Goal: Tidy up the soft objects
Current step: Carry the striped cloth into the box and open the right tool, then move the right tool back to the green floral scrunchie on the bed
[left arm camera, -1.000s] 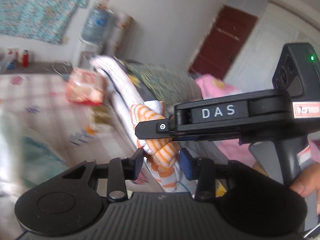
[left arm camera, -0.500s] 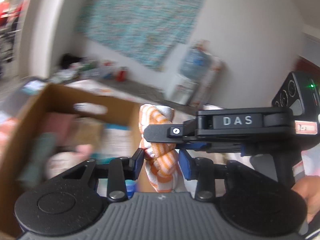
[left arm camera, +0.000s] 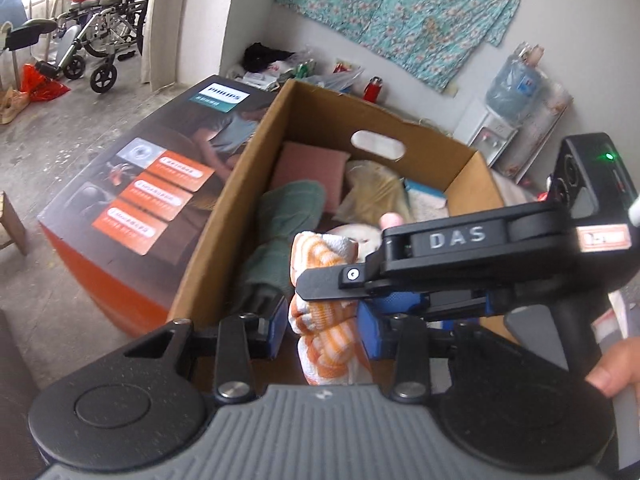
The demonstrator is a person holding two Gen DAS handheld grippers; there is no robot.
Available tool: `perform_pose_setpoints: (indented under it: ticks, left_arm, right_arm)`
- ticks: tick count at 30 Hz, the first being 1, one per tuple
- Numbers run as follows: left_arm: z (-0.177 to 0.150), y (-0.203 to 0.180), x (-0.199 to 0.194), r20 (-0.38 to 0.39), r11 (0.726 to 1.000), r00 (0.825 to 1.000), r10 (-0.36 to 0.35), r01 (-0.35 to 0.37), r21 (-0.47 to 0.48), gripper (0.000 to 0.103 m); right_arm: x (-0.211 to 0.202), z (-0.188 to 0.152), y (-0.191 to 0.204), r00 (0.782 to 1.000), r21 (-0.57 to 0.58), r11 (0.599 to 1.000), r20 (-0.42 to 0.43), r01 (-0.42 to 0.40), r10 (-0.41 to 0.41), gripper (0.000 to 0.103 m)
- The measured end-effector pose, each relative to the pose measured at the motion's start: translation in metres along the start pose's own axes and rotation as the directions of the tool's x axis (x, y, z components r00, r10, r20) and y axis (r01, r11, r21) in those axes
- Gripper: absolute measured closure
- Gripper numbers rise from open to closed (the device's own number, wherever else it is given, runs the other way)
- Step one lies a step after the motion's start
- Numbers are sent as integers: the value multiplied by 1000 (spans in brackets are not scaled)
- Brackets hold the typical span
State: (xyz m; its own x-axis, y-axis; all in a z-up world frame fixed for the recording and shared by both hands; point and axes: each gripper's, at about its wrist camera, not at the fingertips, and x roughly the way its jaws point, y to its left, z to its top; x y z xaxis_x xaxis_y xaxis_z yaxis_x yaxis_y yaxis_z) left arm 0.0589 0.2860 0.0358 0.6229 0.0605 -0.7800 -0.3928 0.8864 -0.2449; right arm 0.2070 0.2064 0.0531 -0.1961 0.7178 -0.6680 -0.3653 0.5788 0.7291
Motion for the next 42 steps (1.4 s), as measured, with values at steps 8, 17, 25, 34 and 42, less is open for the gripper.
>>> perform_pose_setpoints:
  ticks: [8,17,25,34,42]
  left_arm:
    - [-16,18,-6,-55,999,998,16,-14,34,60]
    - [-16,22,-11,-38,999,999,27,-26,31,50]
    - [-18,18,-6,-47,999,999,16,-14,29,49]
    - [-17,9,7,-56,999,998,13,-11,42,47]
    - [-21,-5,4,-44,998,999,6,-3,59,46]
  right_arm:
    - [39,-8,-1,989,27,999,-144,18,-14,55]
    - [41,-12,6,989,33,999,-148,8,-3,40]
    - [23,-5,7,997,14,1000,-76,14,-13,37]
    - [-34,-10,-3,999,-27,1000,33,-7,8,36]
    - [-83,-23,-17,989,-57,998,144,-3,11,36]
